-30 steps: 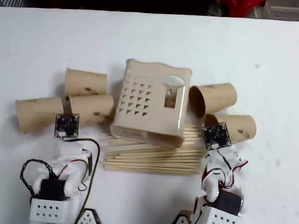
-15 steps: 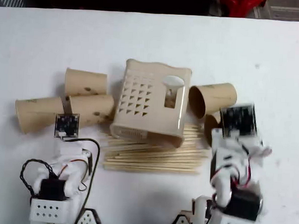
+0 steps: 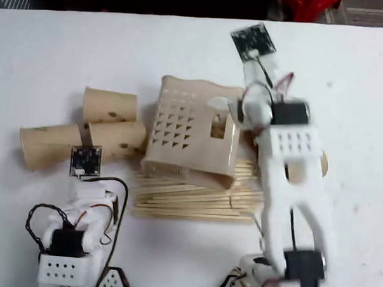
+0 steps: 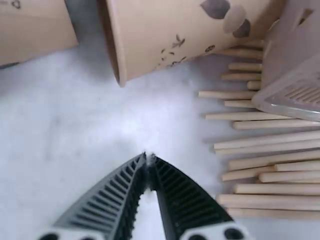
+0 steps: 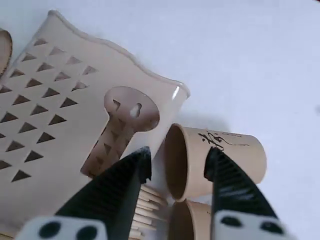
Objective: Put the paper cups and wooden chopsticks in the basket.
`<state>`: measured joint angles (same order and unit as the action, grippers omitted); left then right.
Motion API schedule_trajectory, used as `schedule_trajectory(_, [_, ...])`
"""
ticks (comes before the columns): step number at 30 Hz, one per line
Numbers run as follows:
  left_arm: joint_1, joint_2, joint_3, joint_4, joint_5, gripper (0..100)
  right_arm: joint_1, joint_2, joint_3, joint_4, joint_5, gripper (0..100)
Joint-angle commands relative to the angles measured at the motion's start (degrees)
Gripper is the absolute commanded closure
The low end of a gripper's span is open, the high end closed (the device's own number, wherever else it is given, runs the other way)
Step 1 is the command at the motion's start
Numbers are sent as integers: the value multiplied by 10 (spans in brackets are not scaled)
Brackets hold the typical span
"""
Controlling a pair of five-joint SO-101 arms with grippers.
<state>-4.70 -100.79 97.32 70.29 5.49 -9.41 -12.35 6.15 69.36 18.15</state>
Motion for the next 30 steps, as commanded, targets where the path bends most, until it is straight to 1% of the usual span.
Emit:
schedule_trajectory(1, [-4, -6, -1, 4, 4, 967, -9, 113, -103, 5, -5, 800])
schedule_trajectory(7, [-4, -6, -1, 4, 4, 967, -10, 205, -158, -1, -5, 798])
schedule_trajectory(14, [-4, -6, -1, 4, 4, 967, -7, 288, -199, -44, -5, 798])
schedule_trajectory(26, [-4, -6, -1, 4, 4, 967, -6, 385, -253, -56, -5, 801])
schedule_trajectory(28, [-4, -6, -1, 4, 4, 967, -6, 403, -265, -56, -5, 820])
schedule_trajectory(30, [-4, -6, -1, 4, 4, 967, -5, 417, -281, -56, -5, 886])
